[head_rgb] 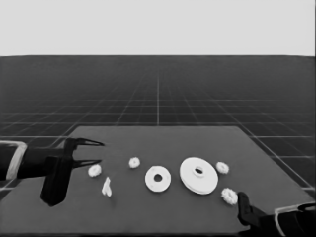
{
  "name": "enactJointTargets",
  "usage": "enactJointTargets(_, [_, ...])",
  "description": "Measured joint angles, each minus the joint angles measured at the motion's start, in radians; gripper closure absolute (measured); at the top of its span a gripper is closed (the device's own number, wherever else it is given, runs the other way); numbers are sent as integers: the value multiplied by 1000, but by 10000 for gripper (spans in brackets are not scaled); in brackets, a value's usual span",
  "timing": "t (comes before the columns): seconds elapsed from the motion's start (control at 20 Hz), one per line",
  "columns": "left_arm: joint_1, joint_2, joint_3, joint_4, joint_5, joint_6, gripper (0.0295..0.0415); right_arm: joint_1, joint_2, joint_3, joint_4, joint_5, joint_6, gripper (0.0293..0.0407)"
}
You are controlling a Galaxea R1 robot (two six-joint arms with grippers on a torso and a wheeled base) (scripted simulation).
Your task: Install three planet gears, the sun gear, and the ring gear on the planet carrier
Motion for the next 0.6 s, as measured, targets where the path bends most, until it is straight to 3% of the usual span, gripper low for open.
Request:
enactJointTargets(0.05, [71, -3, 71, -73, 49, -3, 415, -54, 14, 53, 76, 23, -3, 407])
enactJointTargets(0.1, [45, -2, 43, -44, 30, -2, 414, -34, 8, 29, 45, 14, -2, 392])
enactJointTargets(0.15, [29, -1, 25, -26, 18, -1, 396, -22, 5, 16, 26, 8, -1, 363])
enactJointTargets(0.2, [20, -1, 15, -15, 11, -1, 364, -15, 3, 8, 16, 4, -1, 332])
enactJointTargets(0.25, [255, 307, -116, 467, 436, -486, 333, -11, 1, 3, 9, 2, 0, 320])
enactJointTargets(0.3, [306, 649, -375, 432, 832, -986, 311, -9, 1, 1, 6, 1, 0, 317])
enactJointTargets(0.35, [302, 814, -677, 204, 876, -1259, 308, -7, 0, -1, 4, 1, 0, 316])
enactJointTargets(0.4, [302, 904, -922, 48, 842, -1349, 315, -7, 0, -2, 2, 0, 0, 315])
enactJointTargets(0.45, [306, 965, -1101, -48, 821, -1368, 321, -6, 0, -2, 1, 0, 0, 315])
enactJointTargets(0.6, [314, 1062, -1371, -164, 808, -1341, 326, -6, 0, -3, 1, 0, 0, 315])
